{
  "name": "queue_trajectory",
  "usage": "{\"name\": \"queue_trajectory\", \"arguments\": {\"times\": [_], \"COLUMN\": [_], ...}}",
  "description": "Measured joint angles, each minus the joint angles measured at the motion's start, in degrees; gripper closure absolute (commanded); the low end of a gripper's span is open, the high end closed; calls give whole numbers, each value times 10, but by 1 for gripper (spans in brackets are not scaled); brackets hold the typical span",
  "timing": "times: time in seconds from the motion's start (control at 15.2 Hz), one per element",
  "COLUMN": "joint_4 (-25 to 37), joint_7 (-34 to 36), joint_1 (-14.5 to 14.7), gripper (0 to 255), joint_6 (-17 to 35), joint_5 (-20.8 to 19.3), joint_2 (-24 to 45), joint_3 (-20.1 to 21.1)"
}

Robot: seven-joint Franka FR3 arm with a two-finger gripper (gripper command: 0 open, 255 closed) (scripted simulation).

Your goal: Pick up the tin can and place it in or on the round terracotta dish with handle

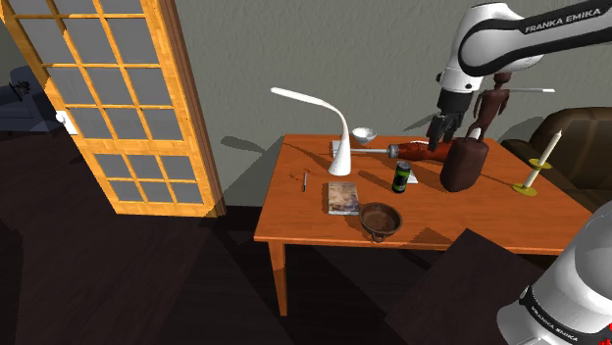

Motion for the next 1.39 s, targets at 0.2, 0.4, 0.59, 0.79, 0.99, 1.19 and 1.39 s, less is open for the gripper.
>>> {"name": "queue_trajectory", "arguments": {"times": [0.2, 0.4, 0.59, 0.79, 0.99, 1.19, 1.39], "joint_4": [15, 31, 63, 92, 130, 182, 231], "joint_7": [-27, -57, -82, -110, -142, -175, -200], "joint_1": [-4, -8, -8, -11, -19, -33, -48], "gripper": [0, 0, 0, 0, 0, 0, 0], "joint_6": [47, 88, 125, 158, 186, 199, 212], "joint_5": [-1, 3, 17, 37, 62, 90, 116], "joint_2": [61, 118, 186, 251, 320, 388, 454], "joint_3": [-23, -45, -60, -73, -81, -85, -81]}}
